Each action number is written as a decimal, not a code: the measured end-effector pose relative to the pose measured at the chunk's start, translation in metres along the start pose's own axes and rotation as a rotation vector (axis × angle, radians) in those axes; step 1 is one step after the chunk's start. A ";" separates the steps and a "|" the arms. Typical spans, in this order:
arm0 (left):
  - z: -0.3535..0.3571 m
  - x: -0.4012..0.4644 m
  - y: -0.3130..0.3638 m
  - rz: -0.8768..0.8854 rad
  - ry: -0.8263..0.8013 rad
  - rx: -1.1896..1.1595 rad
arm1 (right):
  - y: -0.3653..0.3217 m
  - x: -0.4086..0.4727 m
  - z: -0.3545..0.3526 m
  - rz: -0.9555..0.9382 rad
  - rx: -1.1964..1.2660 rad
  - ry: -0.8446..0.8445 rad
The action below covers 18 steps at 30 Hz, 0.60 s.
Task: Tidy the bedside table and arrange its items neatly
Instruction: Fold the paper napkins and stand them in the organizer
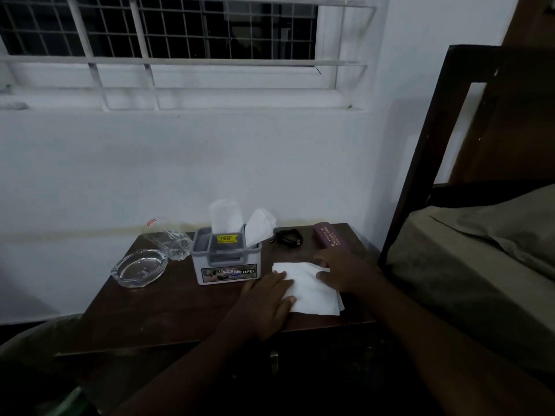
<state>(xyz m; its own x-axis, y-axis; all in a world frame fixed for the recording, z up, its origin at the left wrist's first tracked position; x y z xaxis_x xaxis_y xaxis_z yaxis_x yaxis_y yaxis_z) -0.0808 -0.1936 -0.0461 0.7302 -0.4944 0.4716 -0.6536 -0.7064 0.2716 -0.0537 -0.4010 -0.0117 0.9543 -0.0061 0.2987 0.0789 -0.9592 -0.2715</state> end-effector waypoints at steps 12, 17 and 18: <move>0.003 0.006 0.001 -0.005 -0.095 0.087 | -0.008 0.001 0.011 0.026 -0.080 0.042; 0.003 0.004 0.001 -0.001 -0.096 0.102 | -0.010 0.002 0.006 0.036 -0.092 0.056; 0.003 0.004 0.001 0.002 -0.092 0.103 | -0.011 0.000 0.002 0.032 -0.075 0.058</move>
<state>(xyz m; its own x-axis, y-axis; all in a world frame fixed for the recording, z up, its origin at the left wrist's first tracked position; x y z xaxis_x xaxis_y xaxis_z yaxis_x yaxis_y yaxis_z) -0.0781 -0.1973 -0.0464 0.7469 -0.5370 0.3921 -0.6349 -0.7513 0.1805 -0.0537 -0.3900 -0.0110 0.9374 -0.0516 0.3443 0.0247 -0.9766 -0.2135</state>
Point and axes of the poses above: each hand's wrist, its own x-axis towards the middle knuckle, its own z-axis out of the palm, y = z × x, the point moved 4 cm from there along x, towards the middle knuckle, and after that the axes turned 14 degrees about y, right-handed, at the moved point
